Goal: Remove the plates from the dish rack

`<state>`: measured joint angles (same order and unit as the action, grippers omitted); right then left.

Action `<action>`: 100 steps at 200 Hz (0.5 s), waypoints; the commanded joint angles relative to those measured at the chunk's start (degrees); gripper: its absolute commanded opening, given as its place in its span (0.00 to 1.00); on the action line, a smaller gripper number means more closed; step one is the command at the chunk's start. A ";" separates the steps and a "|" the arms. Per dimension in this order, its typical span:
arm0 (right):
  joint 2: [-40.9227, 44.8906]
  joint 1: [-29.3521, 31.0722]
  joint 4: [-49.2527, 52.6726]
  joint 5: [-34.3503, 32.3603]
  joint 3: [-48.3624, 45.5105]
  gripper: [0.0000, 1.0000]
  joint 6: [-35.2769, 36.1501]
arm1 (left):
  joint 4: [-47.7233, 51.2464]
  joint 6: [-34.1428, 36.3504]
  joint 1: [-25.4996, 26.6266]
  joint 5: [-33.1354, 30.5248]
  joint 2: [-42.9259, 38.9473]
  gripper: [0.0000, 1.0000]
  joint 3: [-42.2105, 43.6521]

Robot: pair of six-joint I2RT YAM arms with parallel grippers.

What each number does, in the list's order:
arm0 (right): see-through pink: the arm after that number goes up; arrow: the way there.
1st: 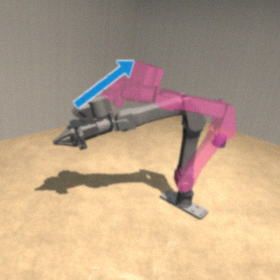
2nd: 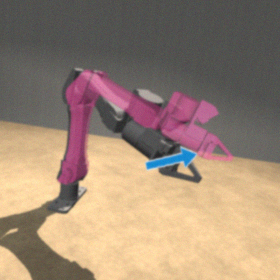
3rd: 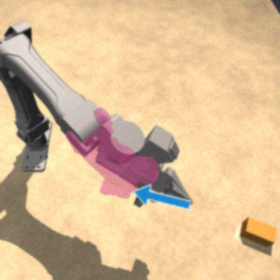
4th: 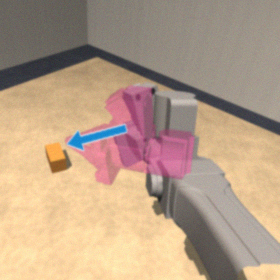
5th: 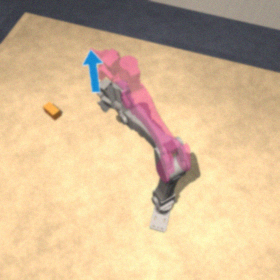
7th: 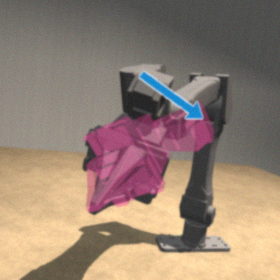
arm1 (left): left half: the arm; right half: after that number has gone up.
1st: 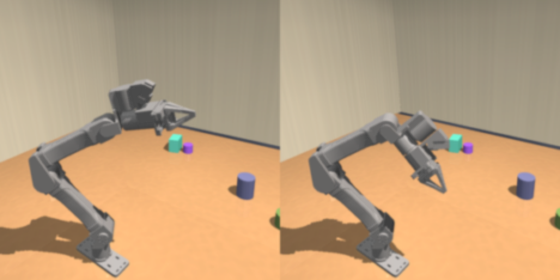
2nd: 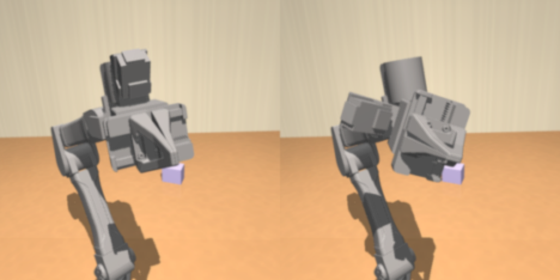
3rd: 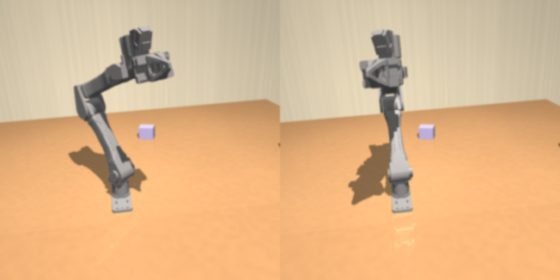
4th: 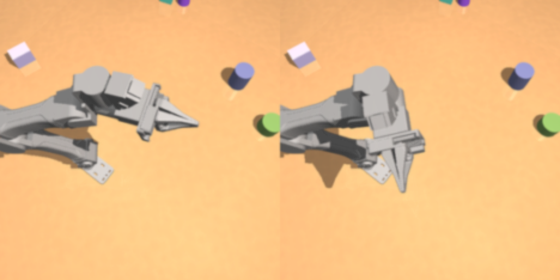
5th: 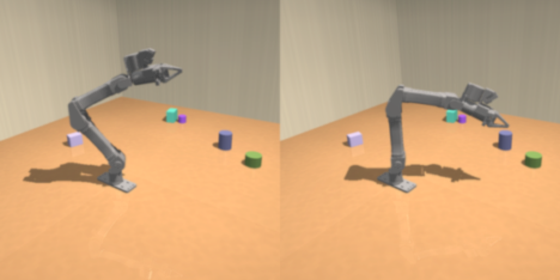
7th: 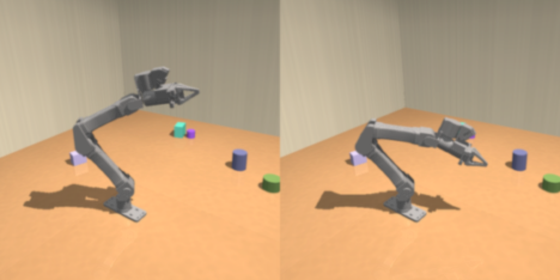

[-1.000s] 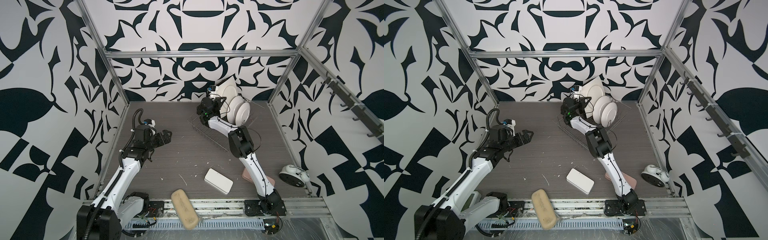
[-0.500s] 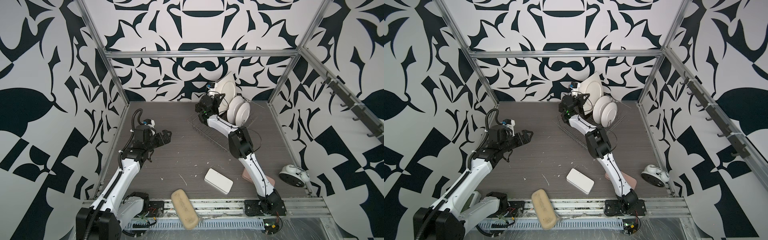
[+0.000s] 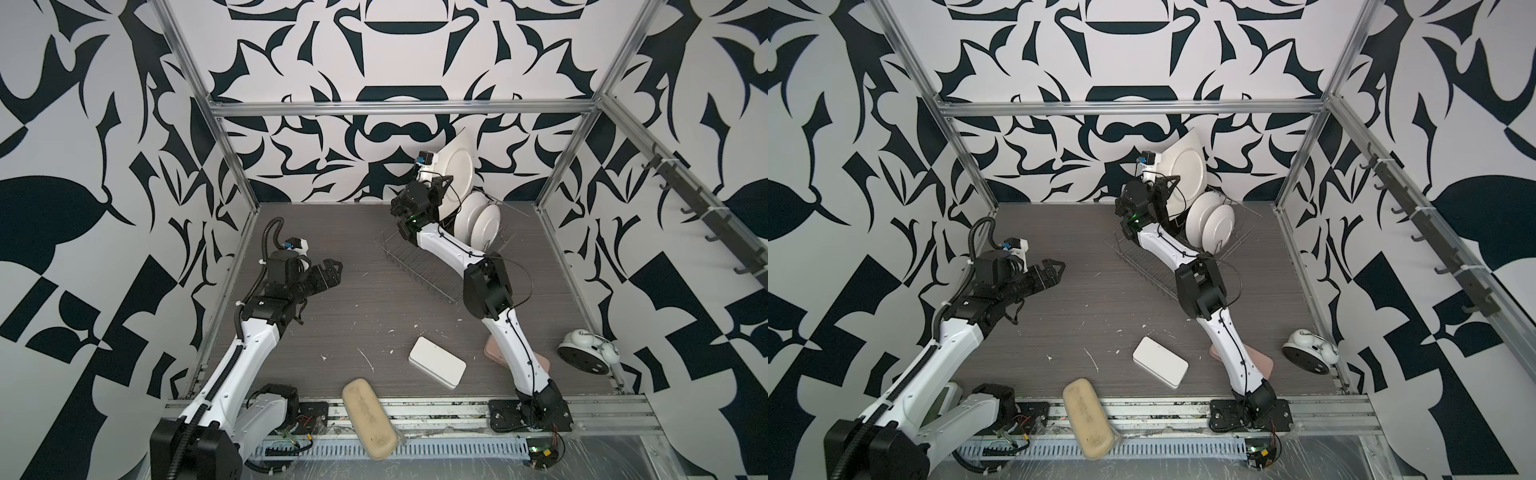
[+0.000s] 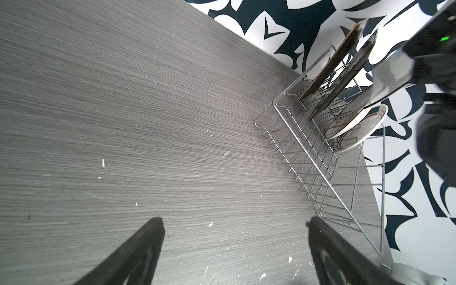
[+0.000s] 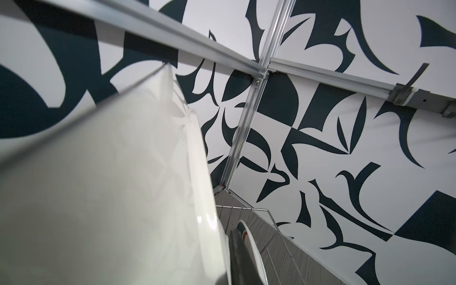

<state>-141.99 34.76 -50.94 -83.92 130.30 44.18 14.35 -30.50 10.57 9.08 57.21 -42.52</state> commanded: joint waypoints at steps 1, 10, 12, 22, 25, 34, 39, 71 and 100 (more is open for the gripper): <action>9.06 0.74 -7.57 6.04 1.74 0.00 1.58 | 0.40 -0.87 0.12 -1.00 -1.17 0.95 -1.38; 9.66 0.83 -7.91 6.31 1.43 0.00 2.10 | 0.42 -1.04 0.15 -0.87 -1.15 0.95 -1.43; 9.77 0.83 -8.05 6.36 1.33 0.00 2.19 | 0.42 -1.03 0.11 -0.81 -1.14 0.95 -1.51; 10.60 1.05 -8.24 6.89 0.85 0.00 2.78 | 0.42 -1.22 0.10 -0.76 -1.09 0.95 -1.62; 10.91 1.13 -8.22 7.03 0.69 0.00 2.90 | 0.42 -1.35 0.12 -0.74 -1.05 0.95 -1.60; 11.74 1.42 -7.62 7.55 0.49 0.00 3.22 | 0.40 -1.62 0.15 -0.65 -0.96 0.95 -1.82; 12.30 1.61 -7.05 7.83 0.42 0.00 3.35 | 0.41 -1.77 0.09 -0.54 -1.03 0.95 -1.87; 18.77 3.89 -5.03 12.27 -5.32 0.00 4.48 | 0.40 -3.07 0.18 0.14 -0.92 0.95 -2.23; 31.26 5.97 3.00 21.85 -18.59 0.00 -1.32 | 0.49 -4.27 0.21 0.44 -1.04 0.95 -2.22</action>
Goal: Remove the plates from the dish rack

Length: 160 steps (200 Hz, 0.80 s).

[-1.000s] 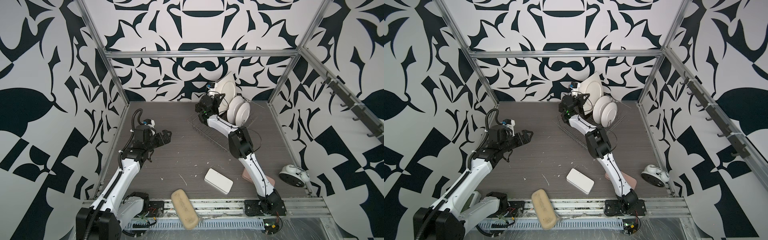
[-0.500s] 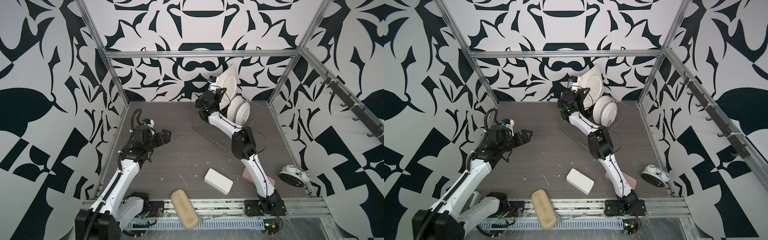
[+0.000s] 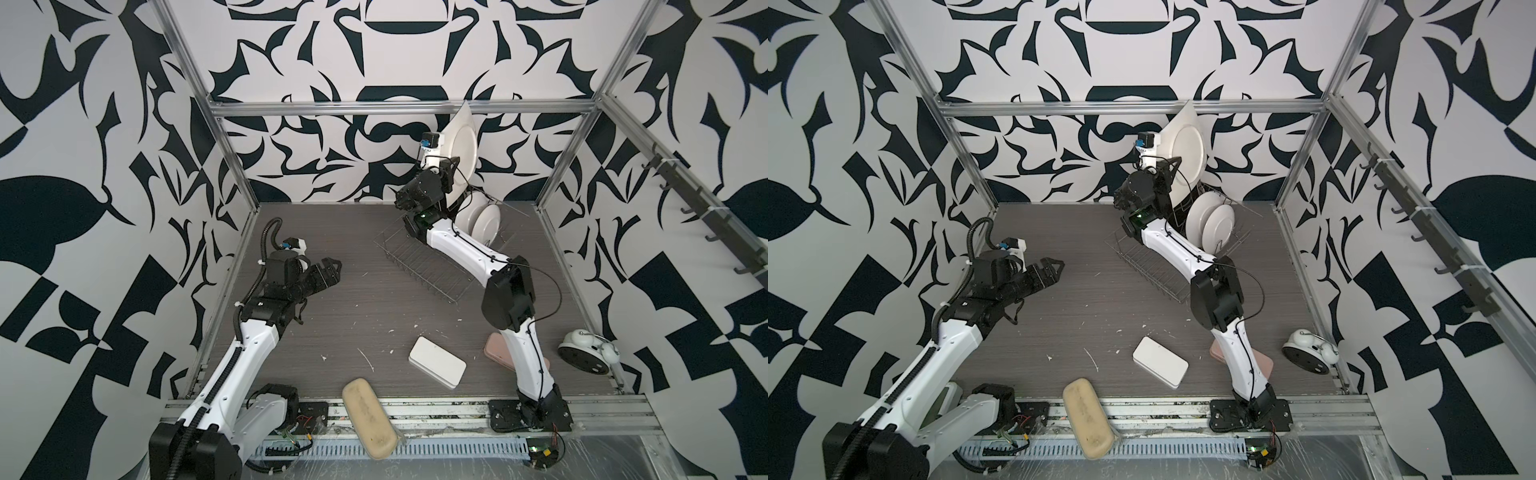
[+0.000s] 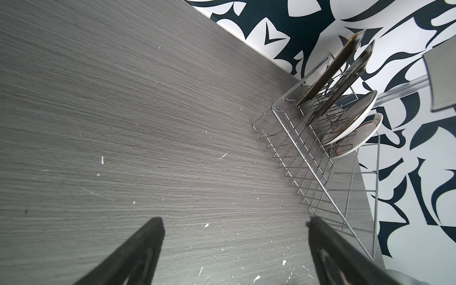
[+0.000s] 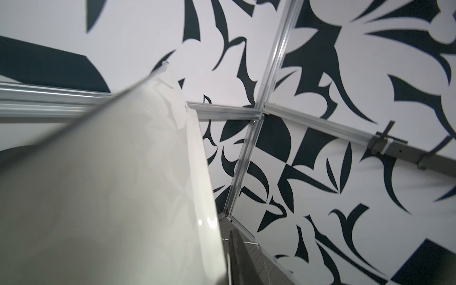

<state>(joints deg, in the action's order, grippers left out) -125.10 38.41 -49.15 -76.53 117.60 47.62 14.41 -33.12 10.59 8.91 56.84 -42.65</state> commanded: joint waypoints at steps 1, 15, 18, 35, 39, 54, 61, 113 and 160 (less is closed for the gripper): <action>14.89 2.30 1.76 14.87 -6.42 0.00 -5.27 | 0.43 -1.67 0.21 0.60 -0.67 0.95 -2.08; 22.22 2.28 10.09 20.30 -13.47 0.00 -13.88 | 0.65 -2.05 0.22 0.82 -0.74 0.95 -2.39; 23.72 2.19 11.73 21.38 -14.71 0.00 -15.80 | 0.76 -2.05 0.18 0.91 -0.72 0.95 -2.54; 31.37 1.86 18.80 27.64 -21.09 0.00 -24.66 | 1.24 -2.92 0.20 1.40 -0.97 0.95 -3.11; 32.96 1.75 20.40 28.87 -22.29 0.00 -26.57 | 1.57 -3.53 0.16 1.98 -0.99 0.95 -3.53; 37.72 0.44 28.06 33.00 -24.74 0.00 -35.28 | 2.28 -5.58 0.19 6.58 -1.10 0.96 -5.15; 39.55 -0.54 32.29 35.50 -25.20 0.00 -39.53 | 2.33 -6.82 0.19 8.68 -1.07 0.96 -5.64; 52.02 -11.61 42.04 57.97 -36.26 0.00 -76.02 | -1.42 -14.73 0.18 12.35 -2.64 0.96 -6.89; 50.97 -14.82 29.73 76.49 -45.42 0.00 -97.86 | -10.23 -22.79 0.15 17.36 -0.55 0.96 -6.51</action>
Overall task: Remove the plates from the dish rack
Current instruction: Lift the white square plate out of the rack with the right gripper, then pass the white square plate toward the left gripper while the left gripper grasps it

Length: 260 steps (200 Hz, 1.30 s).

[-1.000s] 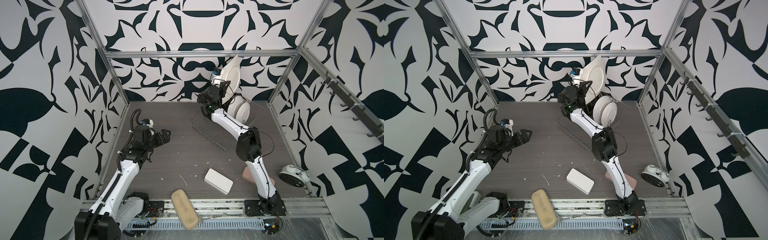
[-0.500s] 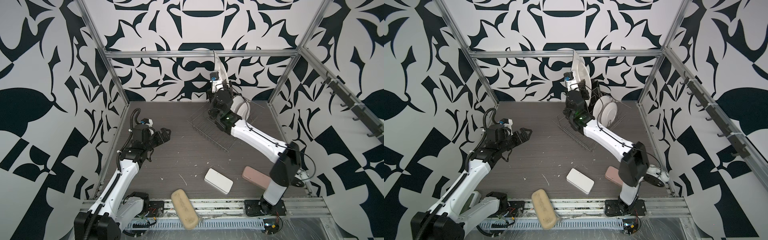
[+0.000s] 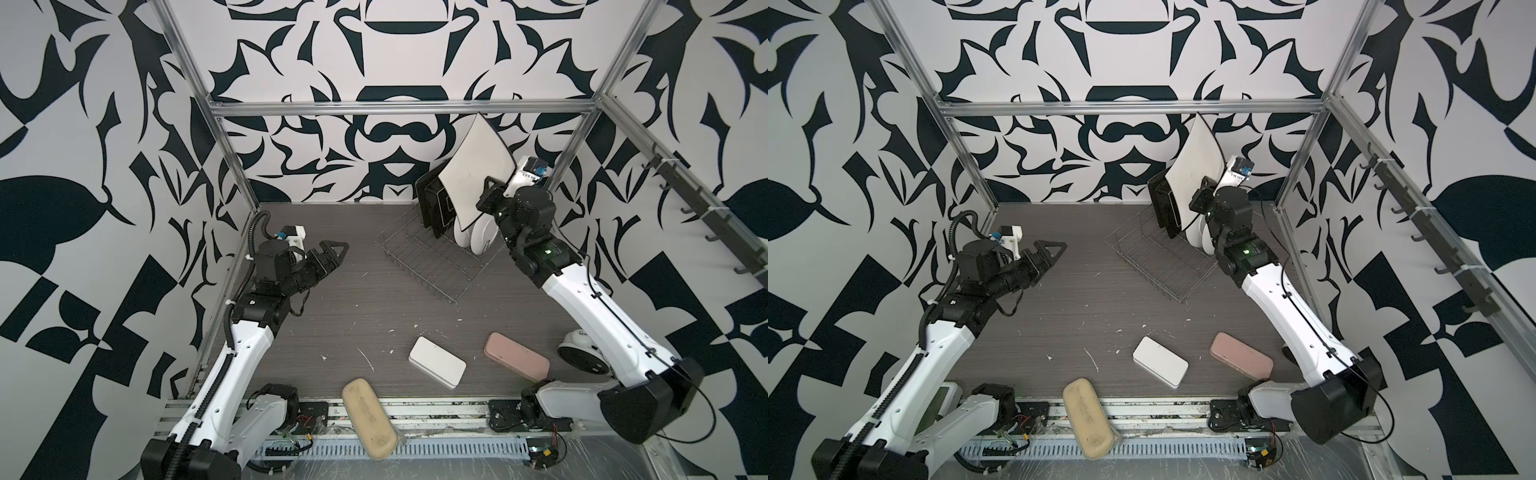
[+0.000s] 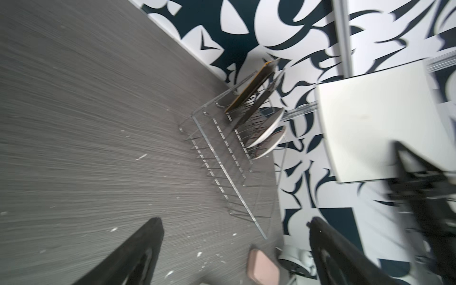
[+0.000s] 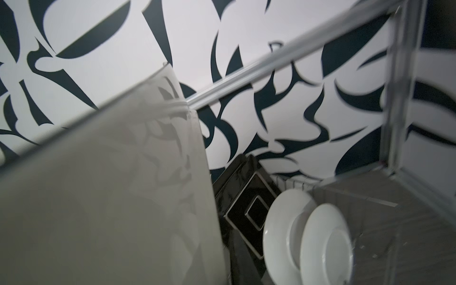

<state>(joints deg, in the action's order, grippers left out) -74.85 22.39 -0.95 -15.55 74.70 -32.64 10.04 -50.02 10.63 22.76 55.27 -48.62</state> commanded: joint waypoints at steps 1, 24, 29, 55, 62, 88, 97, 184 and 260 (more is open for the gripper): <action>0.69 1.23 -19.26 15.62 -2.92 0.00 -18.06 | -6.11 -6.06 0.14 3.60 1.09 0.96 -0.53; -1.91 3.31 -35.90 17.08 -9.08 0.00 -28.22 | -15.92 -12.90 -0.43 6.30 2.21 0.98 3.00; -2.27 4.04 -37.19 16.69 -9.56 0.00 -29.14 | -17.86 -14.51 -0.65 6.64 2.56 0.97 3.61; -3.47 8.99 -41.16 12.78 -10.99 0.00 -29.80 | -20.48 -15.59 -0.72 6.61 3.97 0.97 3.92; -4.00 10.17 -43.04 12.04 -11.59 0.00 -30.36 | -22.20 -16.75 -0.79 6.34 4.05 0.97 4.56; -7.66 13.87 -52.13 11.04 -13.08 0.00 -34.37 | -34.11 -23.49 -0.75 3.74 4.32 0.97 9.37; -9.13 15.19 -54.70 10.29 -13.06 0.00 -35.44 | -34.30 -23.68 -0.71 2.91 4.48 0.96 9.53; -15.99 19.24 -60.28 11.98 -10.11 0.00 -46.85 | -31.54 -21.75 -0.72 1.02 4.74 0.89 8.48; -12.55 19.80 -55.98 16.16 -10.76 0.00 -47.01 | -37.08 -22.39 -0.70 0.98 8.25 0.79 7.71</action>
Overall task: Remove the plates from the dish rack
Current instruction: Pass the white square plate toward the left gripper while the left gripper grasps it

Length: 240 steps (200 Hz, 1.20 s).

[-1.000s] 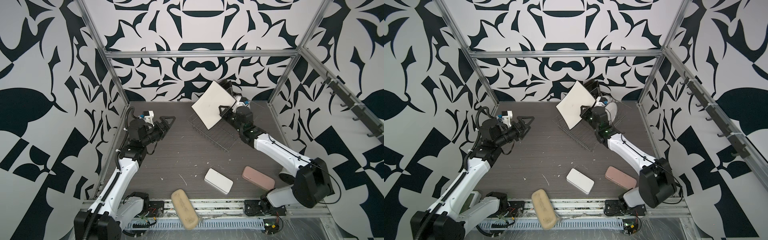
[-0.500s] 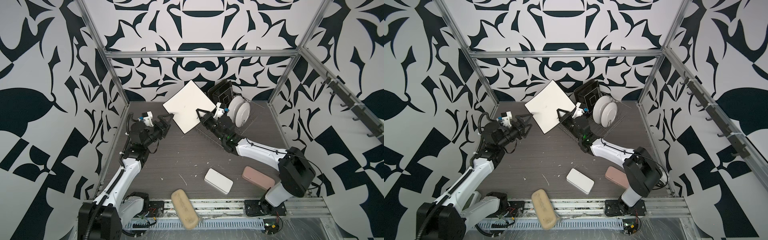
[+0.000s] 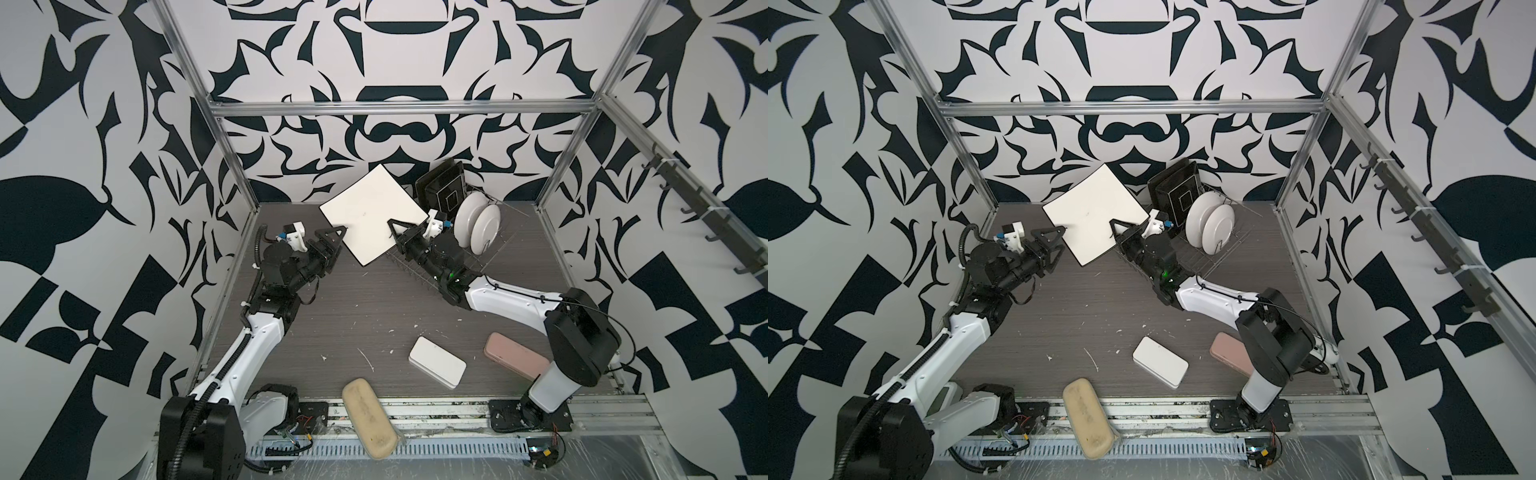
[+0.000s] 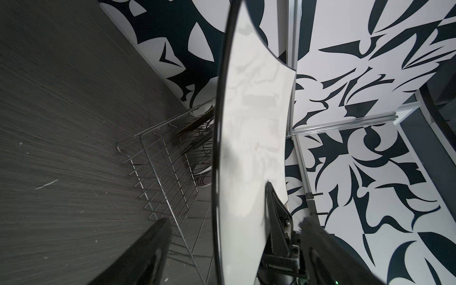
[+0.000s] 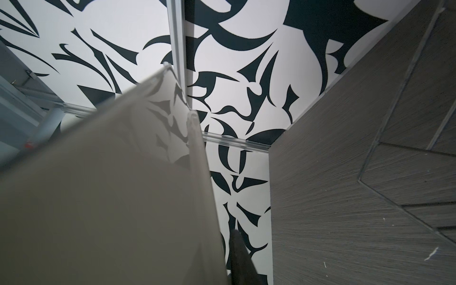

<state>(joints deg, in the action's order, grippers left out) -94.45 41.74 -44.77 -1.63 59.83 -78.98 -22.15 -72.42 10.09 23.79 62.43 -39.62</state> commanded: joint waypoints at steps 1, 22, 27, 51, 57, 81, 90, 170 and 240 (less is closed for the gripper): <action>7.07 0.45 -11.99 2.24 4.13 0.00 -0.62 | -4.99 0.09 -0.16 -0.01 1.14 0.78 -1.36; 7.24 0.72 -9.59 1.90 3.79 0.00 -0.44 | -6.39 0.93 -0.23 1.36 2.79 0.70 -2.70; 7.03 0.72 -10.26 1.97 3.55 0.00 -1.11 | -7.01 1.01 -0.22 1.57 3.09 0.69 -2.90; 5.63 0.72 -13.59 3.55 3.64 0.00 -3.54 | -7.76 1.15 -0.24 1.90 4.07 0.61 -3.31; 5.39 0.72 -13.32 4.21 4.00 0.00 -3.64 | -8.05 1.08 -0.21 1.86 4.25 0.58 -3.31; 5.15 0.80 -11.21 5.75 4.66 0.00 -3.46 | -8.61 0.78 -0.22 2.34 5.24 0.47 -3.89; 5.00 0.80 -11.51 5.85 4.30 0.00 -3.85 | -8.69 0.73 -0.20 2.63 5.54 0.43 -4.14; 2.97 0.80 -12.15 9.84 5.77 0.00 -6.07 | -8.44 -0.44 -0.20 2.69 6.34 0.17 -4.34; 2.61 -0.02 -12.89 11.07 4.74 0.20 -7.70 | -7.55 -0.60 -0.23 -0.88 4.64 0.00 -2.81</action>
<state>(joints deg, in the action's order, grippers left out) -94.24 41.65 -43.38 6.48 60.29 -88.44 -29.58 -74.15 9.76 25.76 68.51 -42.46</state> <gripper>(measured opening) 0.202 0.171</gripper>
